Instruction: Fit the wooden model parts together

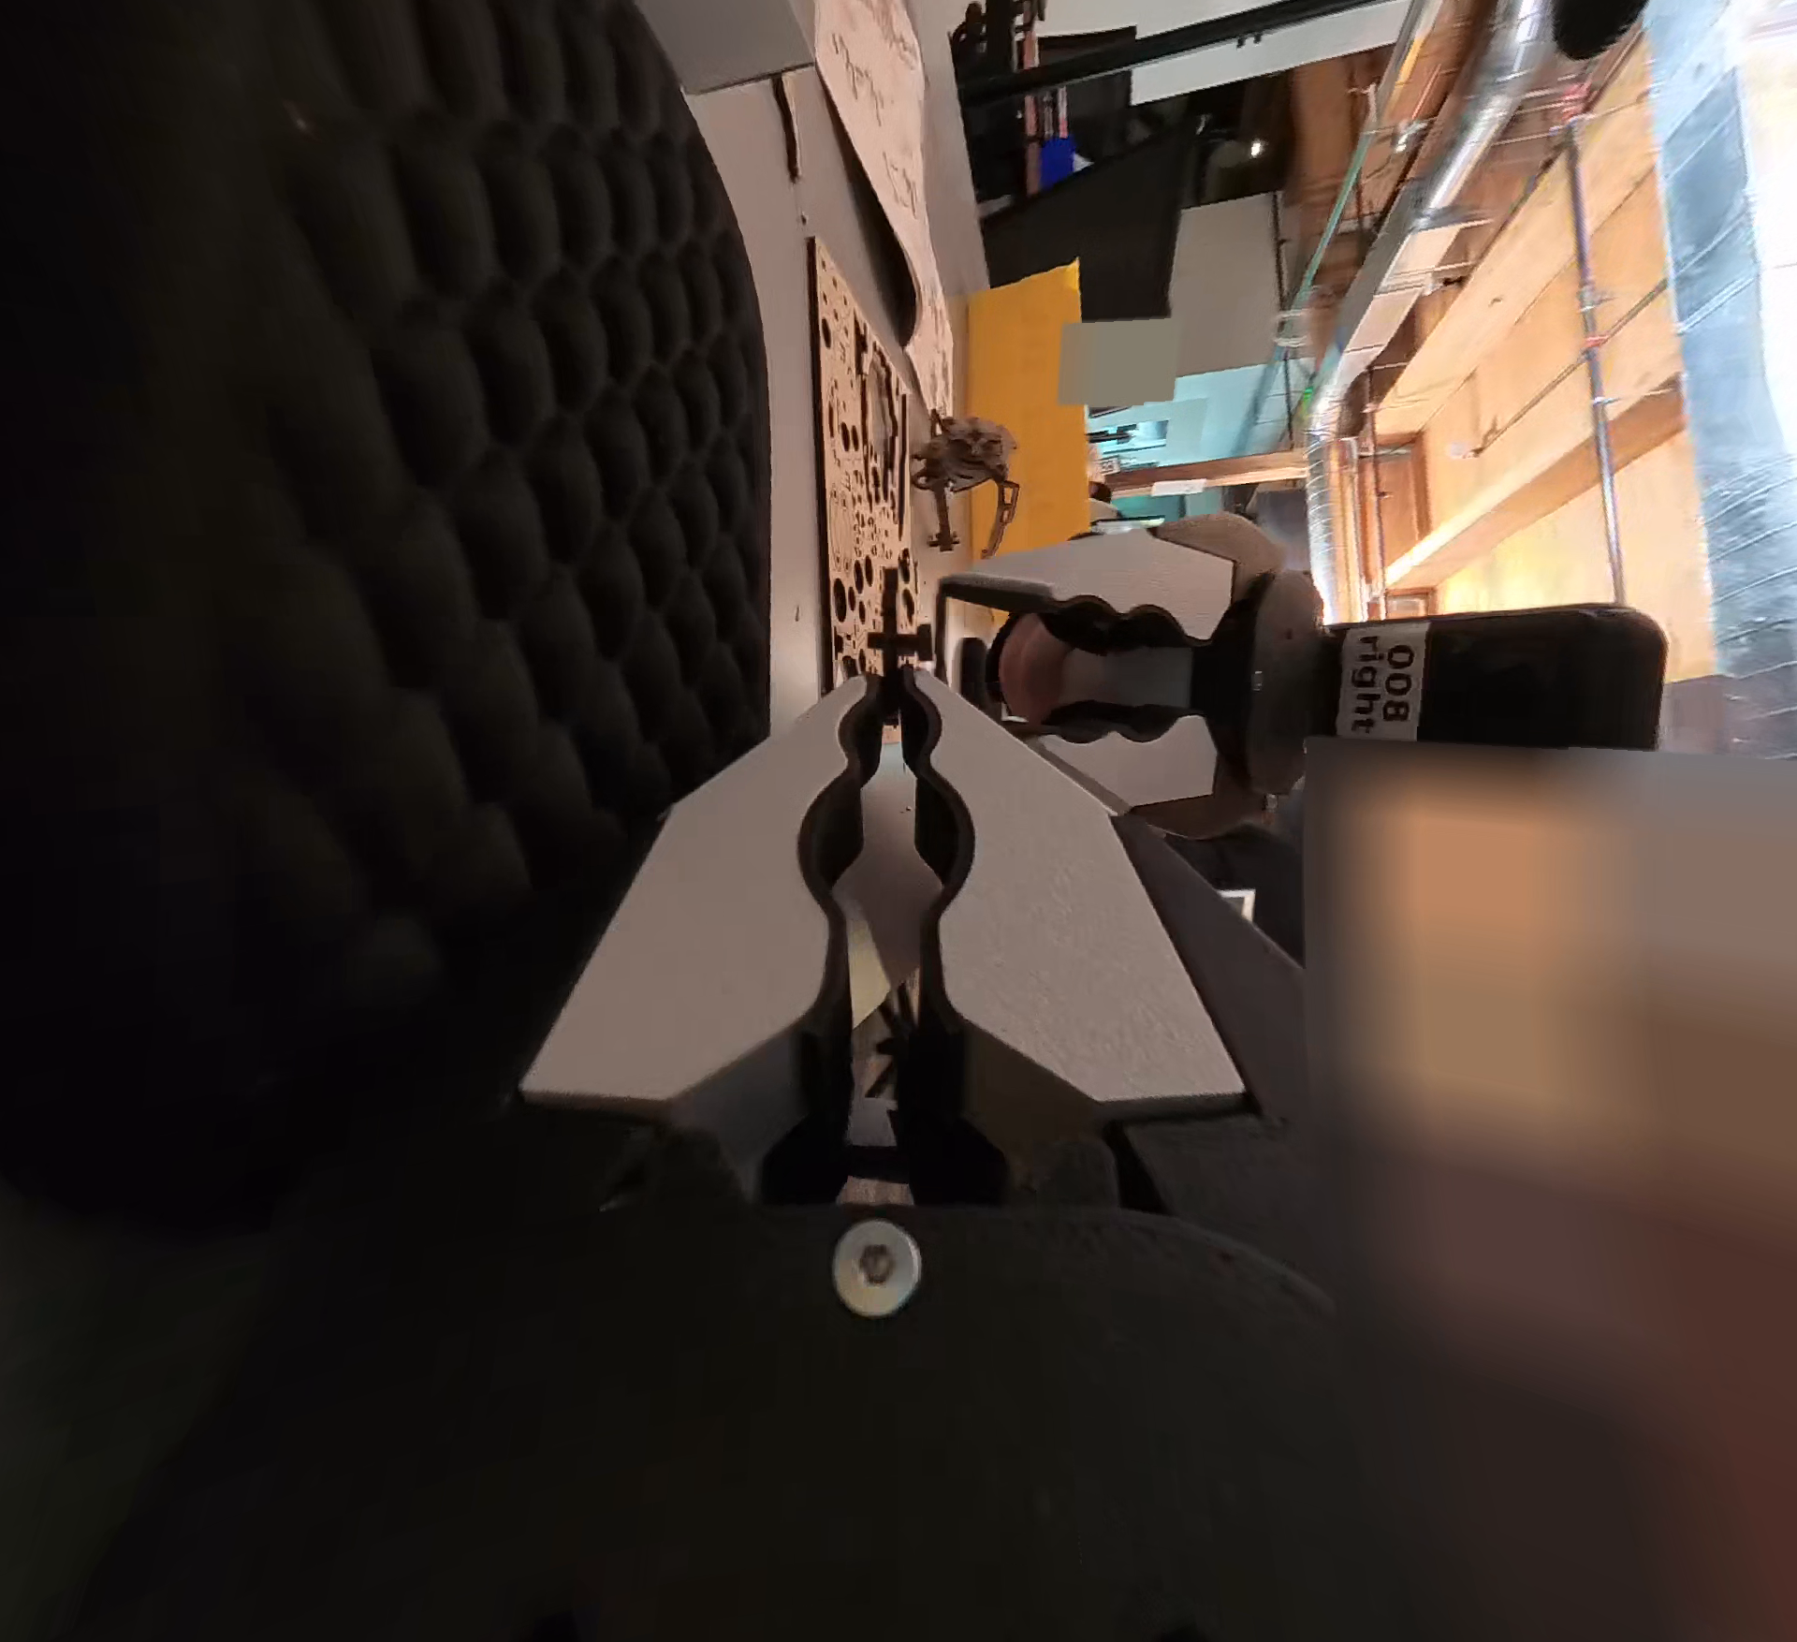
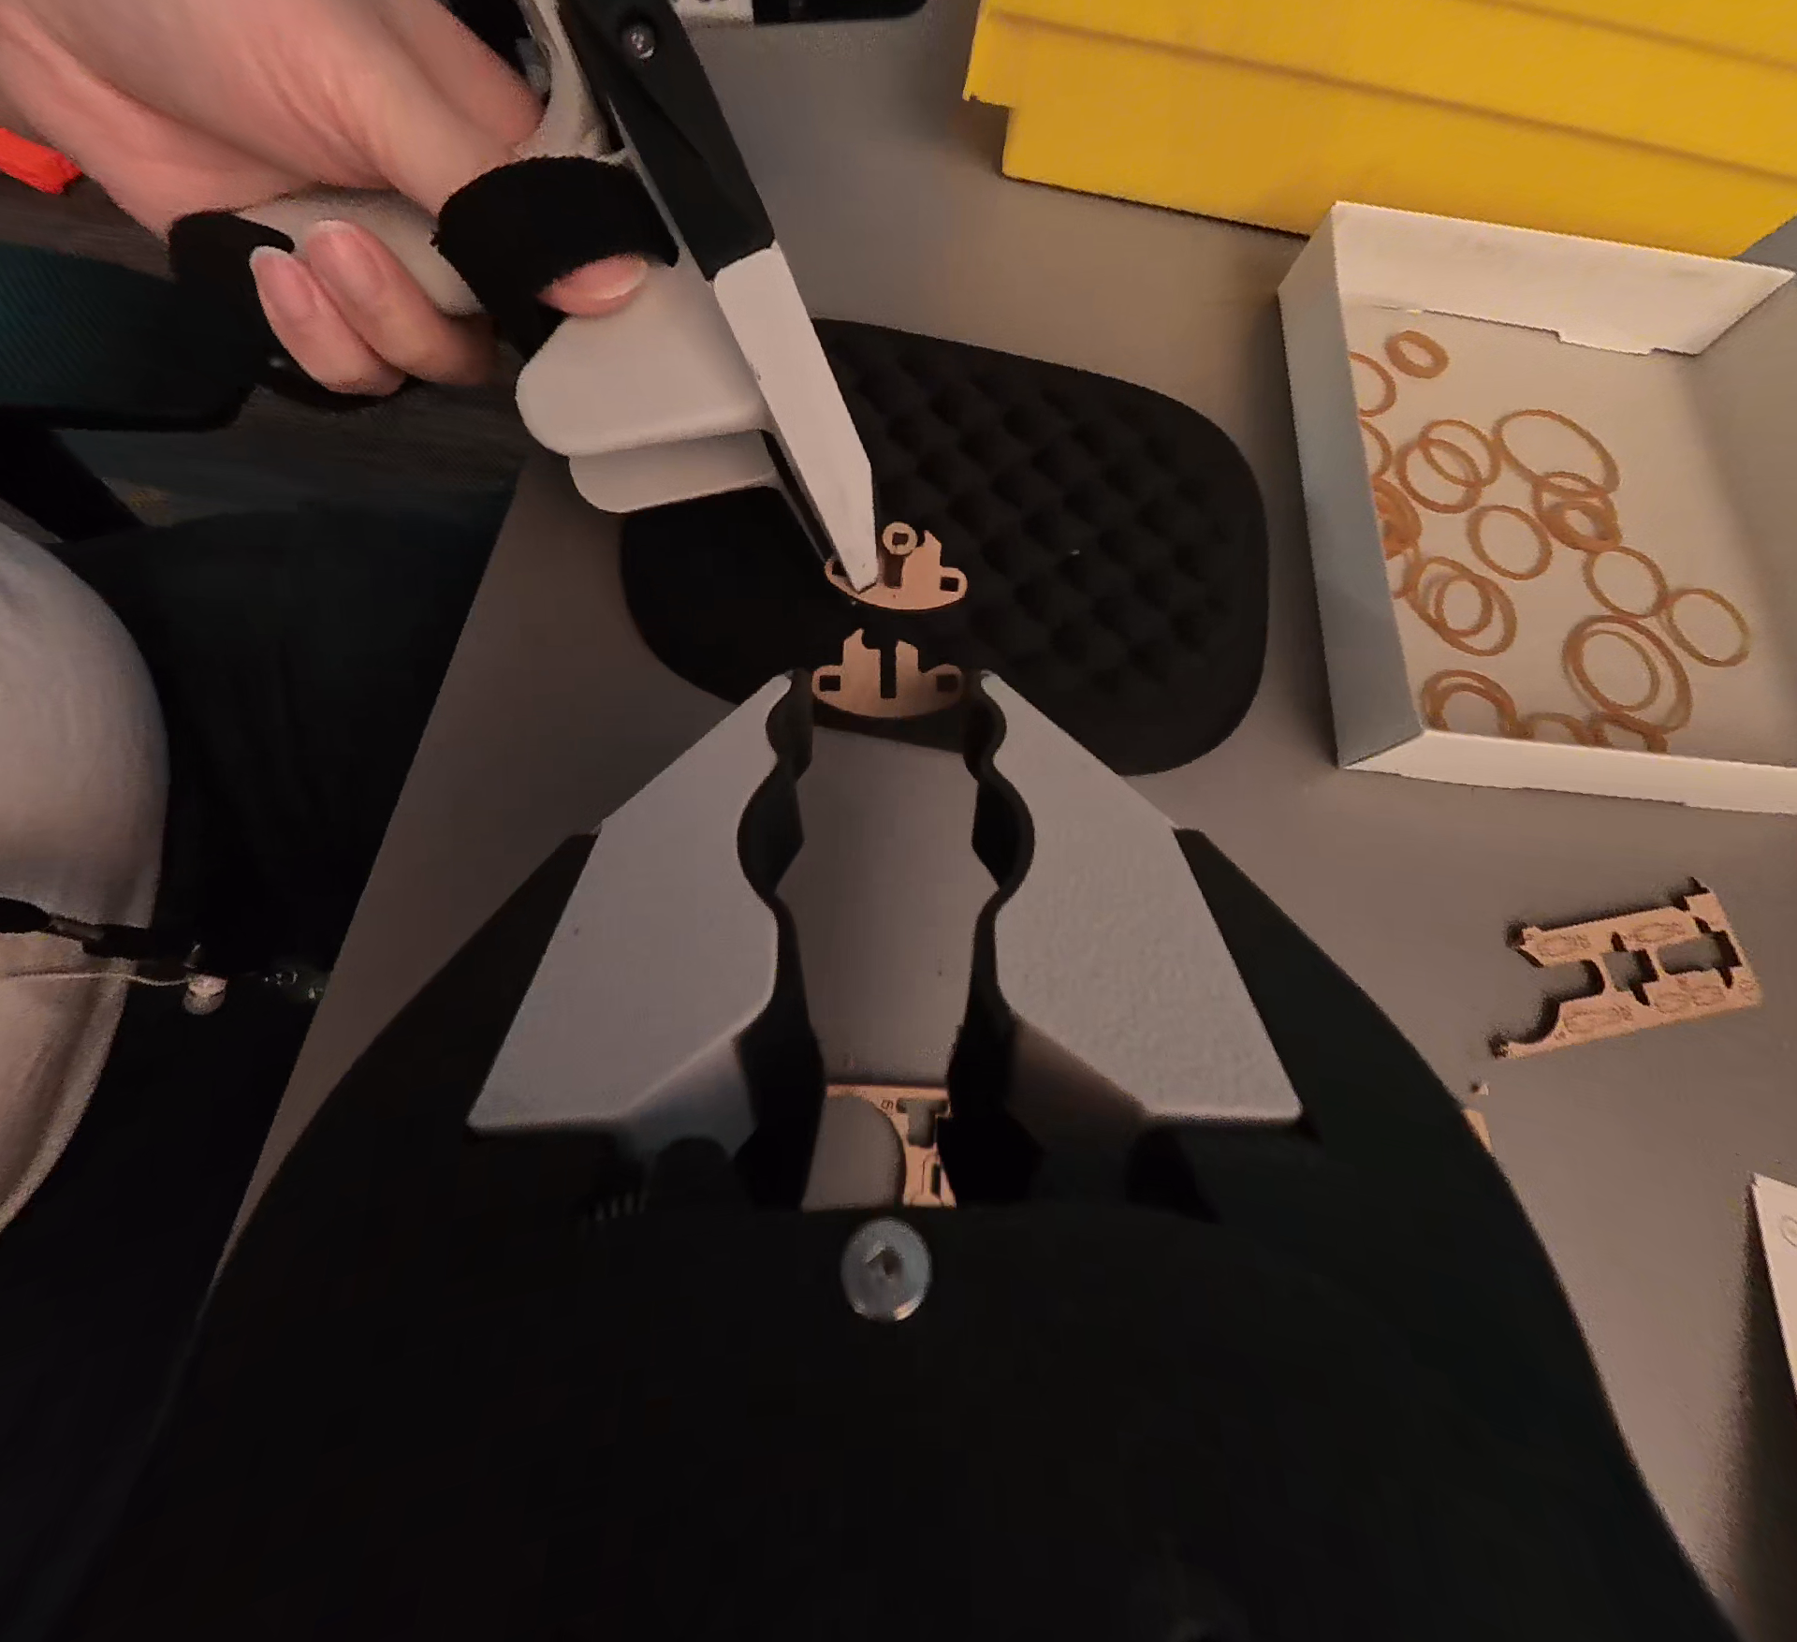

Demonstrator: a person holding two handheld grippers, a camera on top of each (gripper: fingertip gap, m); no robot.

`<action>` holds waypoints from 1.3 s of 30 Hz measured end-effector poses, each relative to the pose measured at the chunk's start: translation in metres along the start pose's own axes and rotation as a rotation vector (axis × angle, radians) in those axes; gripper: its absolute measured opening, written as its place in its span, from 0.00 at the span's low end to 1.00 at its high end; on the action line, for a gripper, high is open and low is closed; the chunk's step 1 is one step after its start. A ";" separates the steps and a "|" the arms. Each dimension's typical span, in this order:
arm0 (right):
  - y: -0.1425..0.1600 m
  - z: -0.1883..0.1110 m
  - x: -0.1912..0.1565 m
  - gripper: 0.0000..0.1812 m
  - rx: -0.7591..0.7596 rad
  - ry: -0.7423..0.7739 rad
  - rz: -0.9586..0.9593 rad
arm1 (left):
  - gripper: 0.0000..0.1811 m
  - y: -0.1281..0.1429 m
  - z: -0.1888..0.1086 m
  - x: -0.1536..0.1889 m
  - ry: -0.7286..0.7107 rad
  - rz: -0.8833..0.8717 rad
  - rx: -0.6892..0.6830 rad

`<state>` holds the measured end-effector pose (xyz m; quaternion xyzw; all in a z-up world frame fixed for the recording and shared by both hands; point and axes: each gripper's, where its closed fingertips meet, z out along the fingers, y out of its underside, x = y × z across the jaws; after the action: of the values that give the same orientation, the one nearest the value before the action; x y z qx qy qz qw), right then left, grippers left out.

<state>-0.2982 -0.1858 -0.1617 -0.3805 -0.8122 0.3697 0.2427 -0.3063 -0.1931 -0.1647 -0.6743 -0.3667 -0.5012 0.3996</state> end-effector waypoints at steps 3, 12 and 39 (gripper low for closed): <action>-0.003 0.004 -0.002 0.16 0.016 -0.002 -0.018 | 0.01 0.002 0.001 0.006 0.011 0.014 -0.015; 0.052 -0.037 -0.003 0.16 -0.104 0.090 0.083 | 0.01 0.027 0.028 -0.006 -0.175 0.143 -0.222; 0.058 -0.025 -0.045 0.16 -0.070 0.103 0.149 | 0.08 0.081 0.026 -0.026 -0.365 0.349 -0.414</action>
<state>-0.2290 -0.1860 -0.1977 -0.4667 -0.7806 0.3379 0.2425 -0.2293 -0.2055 -0.2083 -0.8728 -0.2013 -0.3597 0.2615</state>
